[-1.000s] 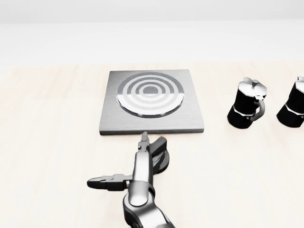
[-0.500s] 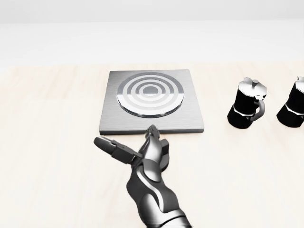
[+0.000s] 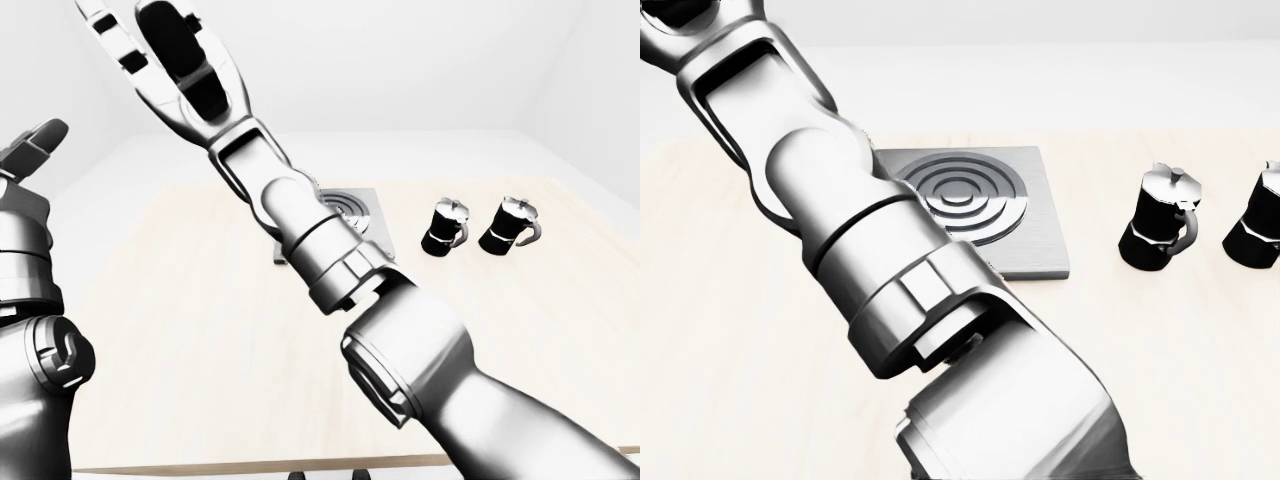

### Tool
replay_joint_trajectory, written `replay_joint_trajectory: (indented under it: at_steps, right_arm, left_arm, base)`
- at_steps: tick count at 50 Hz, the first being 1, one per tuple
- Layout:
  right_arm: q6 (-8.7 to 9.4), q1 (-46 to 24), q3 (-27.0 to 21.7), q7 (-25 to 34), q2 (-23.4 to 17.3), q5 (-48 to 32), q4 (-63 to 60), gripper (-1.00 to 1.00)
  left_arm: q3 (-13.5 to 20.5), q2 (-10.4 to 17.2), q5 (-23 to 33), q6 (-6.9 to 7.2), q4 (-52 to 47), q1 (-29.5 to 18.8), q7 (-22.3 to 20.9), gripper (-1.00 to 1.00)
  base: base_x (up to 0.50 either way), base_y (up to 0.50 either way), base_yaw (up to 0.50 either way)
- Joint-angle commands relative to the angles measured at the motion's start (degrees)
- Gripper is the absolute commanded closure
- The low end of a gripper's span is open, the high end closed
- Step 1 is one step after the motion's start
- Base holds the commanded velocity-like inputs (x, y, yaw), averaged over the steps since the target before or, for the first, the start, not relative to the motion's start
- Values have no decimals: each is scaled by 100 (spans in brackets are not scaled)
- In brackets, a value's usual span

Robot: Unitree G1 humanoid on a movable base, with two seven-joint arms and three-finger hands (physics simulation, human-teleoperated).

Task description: Turn off the stove.

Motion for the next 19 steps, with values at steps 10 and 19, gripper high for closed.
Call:
replay_joint_trajectory:
  at_steps: [10, 19]
  right_arm:
    - [-336, -2939, 379, 2187, 0, -265, 15, -100]
    - [-336, -1702, 737, 2187, 0, -1874, -93, -100]
  left_arm:
    - [3, -34, 35, 0, 211, -37, -71, -100]
    - [5, -97, 29, 0, 160, 43, -43, -100]
  base:
    - [0, 0, 0]
    - [0, 0, 0]
